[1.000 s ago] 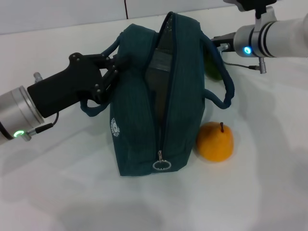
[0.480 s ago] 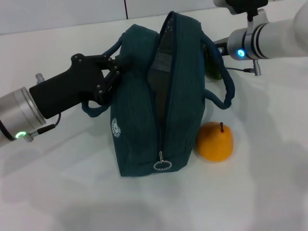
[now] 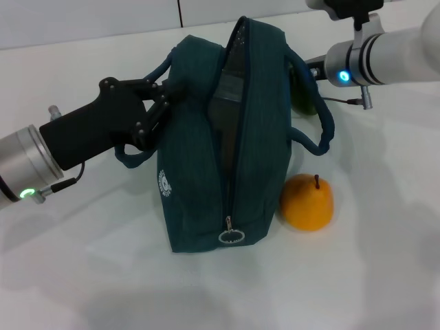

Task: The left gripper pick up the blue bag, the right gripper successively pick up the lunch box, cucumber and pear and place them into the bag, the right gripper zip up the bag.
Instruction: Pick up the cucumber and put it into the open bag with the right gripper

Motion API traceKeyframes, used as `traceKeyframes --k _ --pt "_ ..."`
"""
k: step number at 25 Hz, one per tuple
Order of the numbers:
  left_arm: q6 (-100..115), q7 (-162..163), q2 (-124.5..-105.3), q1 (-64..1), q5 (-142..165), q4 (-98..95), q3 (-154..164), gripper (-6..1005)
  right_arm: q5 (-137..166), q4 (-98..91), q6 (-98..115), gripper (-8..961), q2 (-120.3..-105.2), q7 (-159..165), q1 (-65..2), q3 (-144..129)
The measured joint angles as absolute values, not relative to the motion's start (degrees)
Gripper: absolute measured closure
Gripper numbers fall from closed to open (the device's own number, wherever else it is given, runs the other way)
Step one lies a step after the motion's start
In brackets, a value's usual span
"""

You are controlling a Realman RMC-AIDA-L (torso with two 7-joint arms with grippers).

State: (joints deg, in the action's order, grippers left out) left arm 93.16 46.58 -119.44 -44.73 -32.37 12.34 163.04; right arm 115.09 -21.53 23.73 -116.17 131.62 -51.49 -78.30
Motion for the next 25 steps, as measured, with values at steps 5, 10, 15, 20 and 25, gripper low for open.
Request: traceKeyframes --k 5,10,15,20,25 --pt "93.16 46.58 -119.44 -44.74 -32.37 12.38 163.04 953 115.04 -21.83 23.73 218 -116.18 131.59 -51.16 -78.35" --pt "93.16 46.58 -119.37 -44.56 -32.39 12.51 163.04 953 115.12 -26.6 23.91 277 -116.19 131.5 -47.9 -78.85" --pt "93.15 46.57 -119.35 -44.39 -32.27 12.72 163.03 953 115.12 -36.39 24.59 311 -116.12 131.44 -41.05 -79.07" --pt "93.15 46.19 -119.35 -43.86 -32.22 12.77 163.03 953 115.1 -45.38 24.67 309 -115.98 131.39 -34.52 -79.14" --pt "93.15 46.14 -119.35 -43.59 -32.41 12.74 163.04 953 114.72 -53.45 24.66 306 -115.78 131.25 -29.27 -80.61"
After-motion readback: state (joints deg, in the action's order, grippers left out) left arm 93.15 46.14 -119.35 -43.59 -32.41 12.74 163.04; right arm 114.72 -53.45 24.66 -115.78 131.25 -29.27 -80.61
